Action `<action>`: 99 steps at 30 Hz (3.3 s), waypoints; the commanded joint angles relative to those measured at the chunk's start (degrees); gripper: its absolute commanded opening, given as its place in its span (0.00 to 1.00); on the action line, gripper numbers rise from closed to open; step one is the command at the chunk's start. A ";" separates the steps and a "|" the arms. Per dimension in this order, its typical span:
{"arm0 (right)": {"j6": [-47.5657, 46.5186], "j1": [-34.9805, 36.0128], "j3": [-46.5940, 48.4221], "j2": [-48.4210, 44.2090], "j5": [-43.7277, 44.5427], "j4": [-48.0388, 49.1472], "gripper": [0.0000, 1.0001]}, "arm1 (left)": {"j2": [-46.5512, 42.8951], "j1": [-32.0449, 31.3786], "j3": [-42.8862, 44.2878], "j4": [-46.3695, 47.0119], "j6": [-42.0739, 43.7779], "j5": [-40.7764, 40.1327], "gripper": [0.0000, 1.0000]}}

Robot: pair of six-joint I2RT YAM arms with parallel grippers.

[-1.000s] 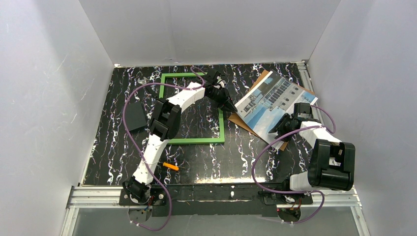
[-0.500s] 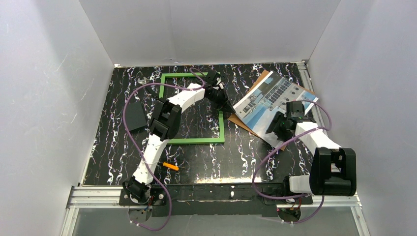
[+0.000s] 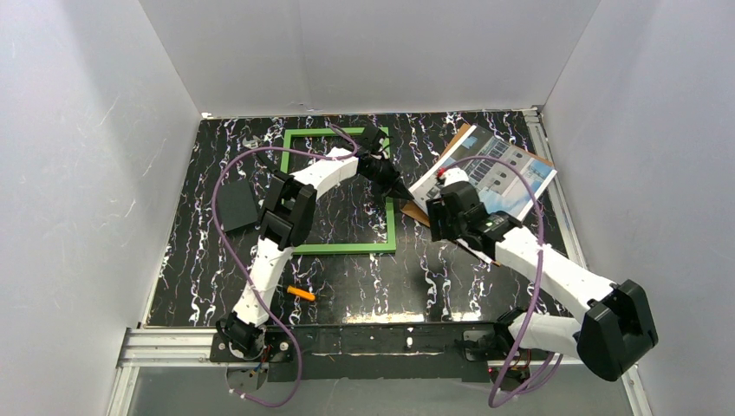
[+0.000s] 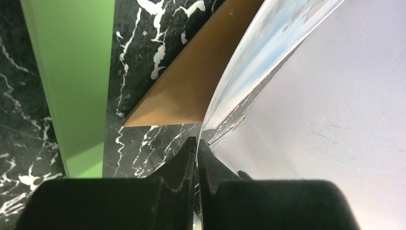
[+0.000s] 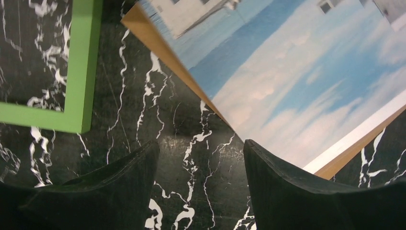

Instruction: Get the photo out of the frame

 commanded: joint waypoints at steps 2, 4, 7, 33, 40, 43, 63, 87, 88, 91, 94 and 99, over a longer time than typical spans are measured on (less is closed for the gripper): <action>-7.33 7.88 3.36 4.24 5.87 1.93 0.71 | -7.03 0.67 -1.17 -2.48 -3.48 1.48 0.00; -8.17 9.63 4.77 6.98 7.64 2.30 0.69 | -7.11 0.67 -1.17 -2.99 -3.14 1.80 0.00; -8.67 11.61 7.26 11.88 11.15 2.22 0.67 | -6.66 0.67 -1.17 -3.41 -3.22 2.76 0.00; -13.97 12.82 10.33 24.73 12.47 2.80 0.45 | -5.15 1.20 0.33 -6.59 -0.65 4.47 0.00; -14.42 12.72 10.21 26.25 15.00 2.95 0.45 | -5.39 1.28 0.40 -6.85 -0.30 4.41 0.00; -14.65 12.16 10.32 26.93 16.51 2.67 0.45 | -5.35 1.37 0.25 -6.92 -0.32 4.52 0.00; -15.33 10.41 11.36 27.37 24.58 0.09 0.45 | -5.26 1.81 -0.12 -6.75 -0.78 4.68 0.00; -18.39 10.48 8.26 29.99 22.79 6.74 0.49 | -3.73 2.61 0.80 -4.25 -3.90 8.17 0.00; -18.35 10.29 8.25 30.37 23.57 7.12 0.49 | -3.69 2.62 0.91 -4.33 -3.88 8.33 0.00; -18.47 10.07 8.39 30.78 22.96 7.86 0.49 | -3.63 2.77 0.93 -4.13 -4.10 8.57 0.00; -18.43 9.74 8.21 31.12 27.07 8.95 0.47 | -3.71 2.87 1.11 -4.50 -3.93 8.52 0.00; -19.23 9.05 9.05 32.61 28.05 8.66 0.39 | -3.34 2.94 1.40 -4.65 -4.10 8.88 0.00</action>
